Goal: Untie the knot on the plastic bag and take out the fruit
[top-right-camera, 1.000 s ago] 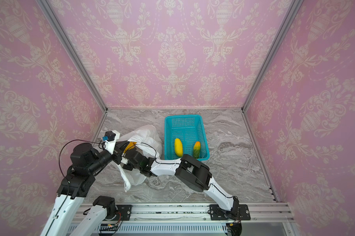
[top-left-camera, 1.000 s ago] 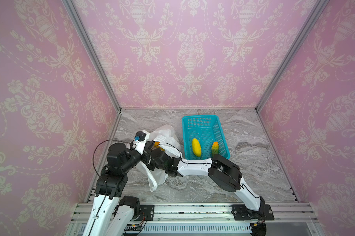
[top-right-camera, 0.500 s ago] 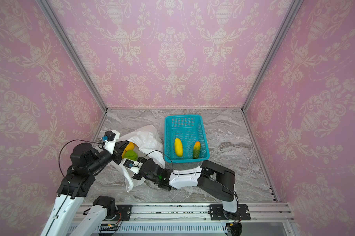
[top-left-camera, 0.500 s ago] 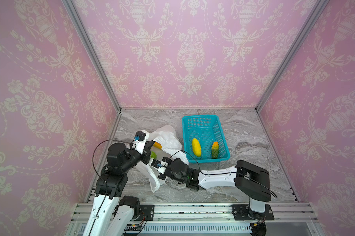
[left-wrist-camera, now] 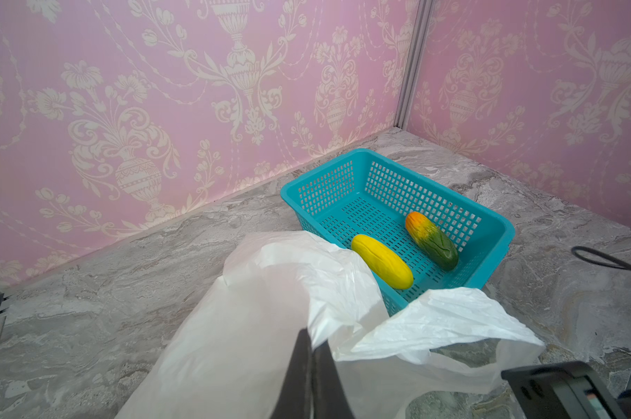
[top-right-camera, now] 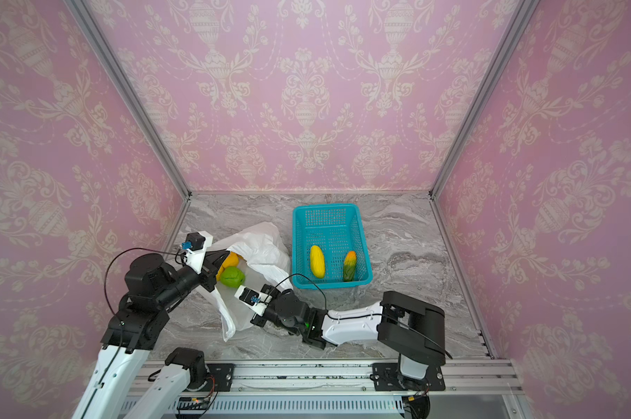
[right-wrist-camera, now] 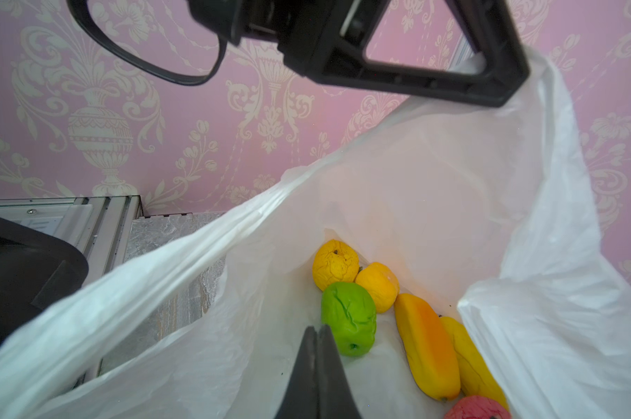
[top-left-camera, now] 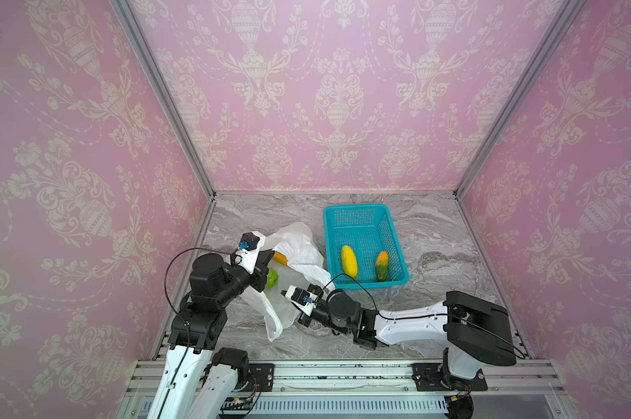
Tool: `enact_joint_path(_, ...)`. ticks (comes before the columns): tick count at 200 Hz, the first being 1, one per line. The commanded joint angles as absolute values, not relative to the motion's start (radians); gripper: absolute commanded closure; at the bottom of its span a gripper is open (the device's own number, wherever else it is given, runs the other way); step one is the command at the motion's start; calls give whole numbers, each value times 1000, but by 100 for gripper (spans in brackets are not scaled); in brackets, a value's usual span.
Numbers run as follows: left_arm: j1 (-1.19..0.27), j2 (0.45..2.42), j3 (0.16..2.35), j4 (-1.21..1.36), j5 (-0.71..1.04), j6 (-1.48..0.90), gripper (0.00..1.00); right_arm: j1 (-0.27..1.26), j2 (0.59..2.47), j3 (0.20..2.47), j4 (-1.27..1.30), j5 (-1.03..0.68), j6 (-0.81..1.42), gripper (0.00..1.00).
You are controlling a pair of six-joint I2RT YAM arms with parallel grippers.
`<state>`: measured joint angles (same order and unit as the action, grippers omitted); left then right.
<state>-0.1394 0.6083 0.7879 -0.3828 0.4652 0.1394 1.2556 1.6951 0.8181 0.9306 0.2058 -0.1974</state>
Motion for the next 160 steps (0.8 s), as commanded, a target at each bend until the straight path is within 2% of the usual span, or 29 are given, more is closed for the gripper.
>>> enact_joint_path(1,-133,595,787,-371,491,121,100,1258,1672,802,957,199,-158,100)
enact_joint_path(28,-133,593,787,-373,487,124,100,1258,1710,830,927,219,-143,99)
enact_joint_path(37,-132,591,786,-373,488,124,100,1257,1751,855,922,242,-132,90)
enact_joint_path(54,-132,584,784,-373,485,126,100,1258,1853,940,876,289,-117,61)
enact_joint_path(94,-132,584,782,-368,490,124,100,1243,2048,1135,737,370,-41,25)
enact_joint_path(122,-132,586,785,-368,494,124,100,1207,2115,1254,616,388,31,12)
enact_joint_path(160,-133,586,784,-367,494,124,100,1160,2206,1418,437,395,81,2)
